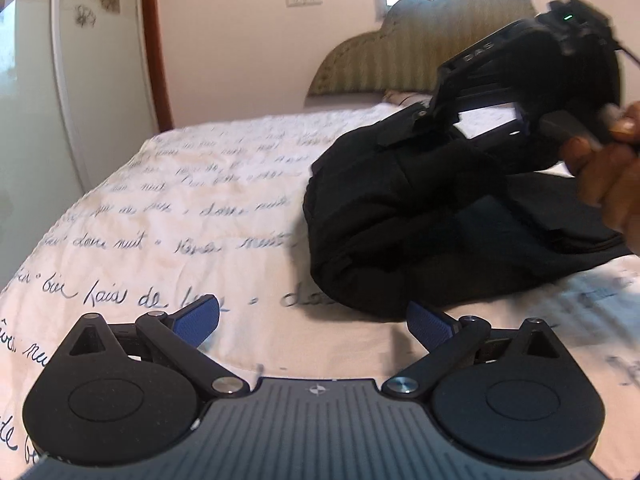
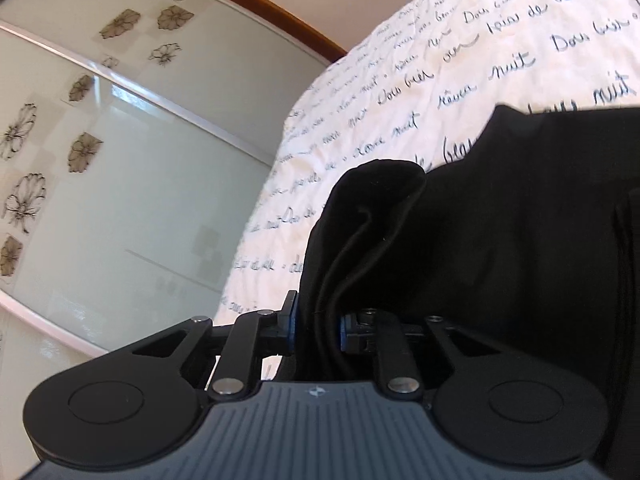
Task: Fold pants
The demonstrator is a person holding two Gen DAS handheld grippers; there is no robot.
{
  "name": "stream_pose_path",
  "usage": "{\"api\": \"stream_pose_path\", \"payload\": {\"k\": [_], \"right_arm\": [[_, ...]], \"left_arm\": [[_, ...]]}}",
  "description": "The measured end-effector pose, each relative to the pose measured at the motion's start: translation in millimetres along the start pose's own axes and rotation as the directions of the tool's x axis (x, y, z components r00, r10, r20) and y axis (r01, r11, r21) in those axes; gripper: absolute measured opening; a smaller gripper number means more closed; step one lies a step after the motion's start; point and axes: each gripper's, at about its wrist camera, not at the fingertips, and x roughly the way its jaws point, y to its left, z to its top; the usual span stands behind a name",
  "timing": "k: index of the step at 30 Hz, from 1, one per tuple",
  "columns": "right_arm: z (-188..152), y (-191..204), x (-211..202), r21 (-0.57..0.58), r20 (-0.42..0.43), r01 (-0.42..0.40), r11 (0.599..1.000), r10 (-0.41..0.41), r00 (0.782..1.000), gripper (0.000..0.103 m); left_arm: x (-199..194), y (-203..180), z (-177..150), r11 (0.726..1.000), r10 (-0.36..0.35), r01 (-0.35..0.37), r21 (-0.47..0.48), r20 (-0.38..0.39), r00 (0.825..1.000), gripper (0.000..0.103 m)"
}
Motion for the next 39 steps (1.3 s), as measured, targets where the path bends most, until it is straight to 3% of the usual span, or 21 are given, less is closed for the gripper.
{"api": "stream_pose_path", "payload": {"k": [6,12,16,20,24,29,32,35,37,39], "right_arm": [[20,-11,-54,-0.009,0.016,-0.005,1.000,0.005,1.000,0.017],[28,-31,-142,-0.013,0.090,0.038,0.999,-0.037,0.995,0.017],[30,-60,-194,0.033,0.142,0.079,0.996,-0.082,0.986,0.017],[25,-91,-233,0.082,0.180,0.128,0.988,-0.141,0.973,0.017],[18,-127,-249,0.126,0.158,0.196,0.972,-0.215,0.964,0.017],[11,-163,-241,0.179,0.128,0.238,0.954,-0.263,0.956,0.017],[6,-165,-246,0.176,0.148,0.208,0.962,-0.235,0.961,0.017],[7,-157,-253,0.148,0.160,0.210,0.966,-0.233,0.959,0.017],[7,-163,-249,0.150,0.139,0.247,0.957,-0.267,0.954,0.017],[1,-176,-243,0.165,0.120,0.272,0.948,-0.293,0.949,0.017]], "left_arm": [[-10,-25,6,0.998,-0.059,0.059,0.010,0.004,0.998,0.102],[-17,-55,19,0.982,-0.184,0.186,-0.046,0.050,0.982,0.102],[-2,-87,24,0.983,-0.181,0.180,0.025,0.024,0.983,0.102],[11,-105,27,0.980,-0.195,0.195,0.028,-0.007,0.981,0.102],[14,-118,36,0.973,-0.231,0.231,0.016,0.010,0.973,0.101],[20,-143,56,0.933,-0.359,0.357,0.037,0.050,0.932,0.102],[37,-158,58,0.919,-0.392,0.392,0.054,-0.011,0.920,0.102],[52,-169,46,0.905,-0.423,0.426,0.007,-0.103,0.900,0.102],[64,-174,35,0.909,-0.412,0.416,0.000,-0.128,0.902,0.102],[65,-180,28,0.917,-0.390,0.396,0.051,-0.101,0.915,0.102]]}}
